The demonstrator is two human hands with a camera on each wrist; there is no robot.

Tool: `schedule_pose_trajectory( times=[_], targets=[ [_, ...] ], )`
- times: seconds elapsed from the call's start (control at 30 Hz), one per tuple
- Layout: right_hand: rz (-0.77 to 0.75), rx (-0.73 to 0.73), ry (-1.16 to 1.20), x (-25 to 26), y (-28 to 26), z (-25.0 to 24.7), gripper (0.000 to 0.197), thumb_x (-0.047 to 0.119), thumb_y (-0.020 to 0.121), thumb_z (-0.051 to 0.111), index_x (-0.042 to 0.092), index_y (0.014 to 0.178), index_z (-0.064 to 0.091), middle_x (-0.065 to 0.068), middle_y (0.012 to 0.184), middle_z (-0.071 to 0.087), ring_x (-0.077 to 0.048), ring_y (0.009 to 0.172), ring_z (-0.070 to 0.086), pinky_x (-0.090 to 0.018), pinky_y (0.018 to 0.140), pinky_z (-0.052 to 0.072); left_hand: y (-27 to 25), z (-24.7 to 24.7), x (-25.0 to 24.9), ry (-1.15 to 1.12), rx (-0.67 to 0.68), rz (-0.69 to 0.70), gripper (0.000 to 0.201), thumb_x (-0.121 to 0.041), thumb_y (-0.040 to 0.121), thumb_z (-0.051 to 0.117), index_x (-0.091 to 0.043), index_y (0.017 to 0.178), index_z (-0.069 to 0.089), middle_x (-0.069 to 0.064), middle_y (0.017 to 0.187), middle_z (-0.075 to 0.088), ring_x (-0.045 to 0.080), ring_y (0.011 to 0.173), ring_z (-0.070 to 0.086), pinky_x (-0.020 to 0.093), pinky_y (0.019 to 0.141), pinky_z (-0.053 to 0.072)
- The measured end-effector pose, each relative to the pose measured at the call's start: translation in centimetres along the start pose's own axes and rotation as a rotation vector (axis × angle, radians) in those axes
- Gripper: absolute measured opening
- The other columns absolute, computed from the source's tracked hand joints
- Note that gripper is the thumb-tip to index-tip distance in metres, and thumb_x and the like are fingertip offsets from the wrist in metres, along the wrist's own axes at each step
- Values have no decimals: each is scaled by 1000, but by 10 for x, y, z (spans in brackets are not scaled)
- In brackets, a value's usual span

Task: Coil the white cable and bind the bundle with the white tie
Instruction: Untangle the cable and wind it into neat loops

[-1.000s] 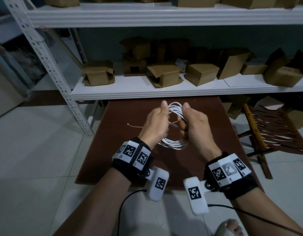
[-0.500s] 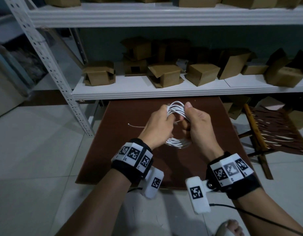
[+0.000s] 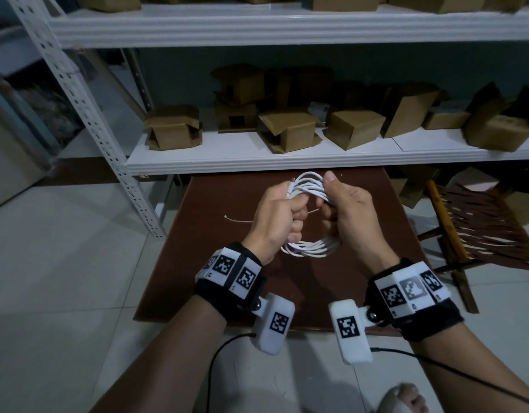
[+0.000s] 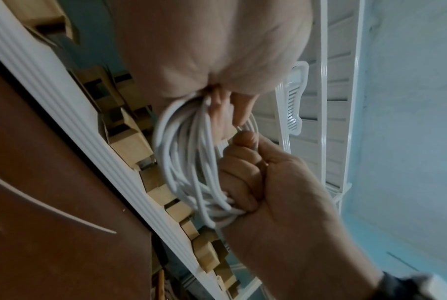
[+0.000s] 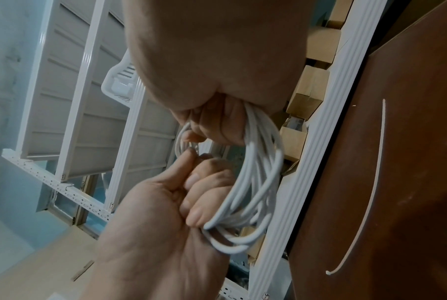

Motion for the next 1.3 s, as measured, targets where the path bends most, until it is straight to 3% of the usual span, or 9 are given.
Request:
schedule_pose_trajectory(
  times=[0.1, 0.17, 0.33, 0.47, 0.6, 0.73, 0.9, 1.13, 1.3],
  targets=[
    [45, -18, 5, -4, 5, -3, 51, 36, 112, 48, 14, 66, 52, 9, 45, 38, -6, 37, 29, -20, 41, 19, 1, -2, -2, -128, 22, -27, 7, -10, 99, 51, -9, 93, 53, -5, 53, 29, 4, 37, 19, 14, 39, 13],
    [96, -27, 29, -3, 4, -3, 50, 40, 111, 48, 14, 67, 51, 9, 45, 35, -8, 37, 27, -19, 42, 18, 0, -6, -4, -224, 77, -61, 26, -26, 92, 56, -14, 72, 44, -5, 53, 28, 3, 36, 19, 15, 37, 13],
    [140, 39, 13, -1, -1, -6, 50, 47, 106, 55, 22, 63, 58, 2, 54, 35, -13, 45, 27, -25, 49, 17, -2, -8, -7, -185, 106, -127, 55, -62, 100, 53, -21, 65, 40, -7, 51, 26, 5, 36, 18, 18, 36, 14],
    [23, 203, -68, -3, -4, -7, 20, 16, 99, 67, 17, 80, 73, 3, 56, 44, -10, 44, 34, -21, 42, 28, -3, -4, -8, -6, -56, -95, 55, -56, 101, 61, -24, 62, 39, -6, 50, 28, 7, 38, 19, 18, 39, 13],
    [103, 234, -10, -8, -2, -7, 28, 1, 95, 61, 19, 79, 76, -9, 65, 44, -15, 47, 37, -26, 47, 34, -1, -4, -5, 53, -77, -99, 51, -51, 103, 61, -24, 64, 41, -7, 49, 30, 7, 37, 20, 17, 39, 14],
    [297, 186, 45, -5, -3, -8, 43, 5, 97, 55, 18, 61, 75, 4, 50, 25, -9, 41, 25, -23, 45, 23, -2, -6, -2, 25, -8, -189, 54, -54, 100, 64, -23, 63, 39, -6, 52, 25, 7, 38, 18, 16, 38, 13],
    [403, 265, 95, 4, -4, -11, 52, 8, 98, 48, 17, 55, 75, 5, 58, 8, -8, 42, 9, -28, 49, 5, -1, -11, -8, -103, 163, -297, 59, -66, 95, 59, -22, 63, 38, -9, 46, 22, 5, 33, 15, 16, 35, 11],
    [387, 242, 131, 7, -6, -18, 54, 1, 95, 53, 23, 45, 52, 7, 50, 21, -5, 39, 15, -27, 46, 6, -4, -14, -12, -138, 222, -303, 49, -48, 98, 65, -23, 62, 42, -12, 46, 21, 4, 34, 16, 20, 34, 16],
    [304, 168, 71, -1, -6, -23, 48, -5, 93, 54, 22, 53, 61, 4, 56, 22, -7, 43, 17, -25, 45, 9, -4, -8, -5, -55, 136, -206, 33, -8, 83, 71, -20, 66, 45, -6, 54, 17, 6, 38, 15, 18, 37, 14]
  ],
)
Point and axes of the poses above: each hand's wrist, its own y-axis towards the middle knuckle, its own z-axis out of the palm, x = y × z, the point moved 1 cm from there along y, towards the middle knuckle
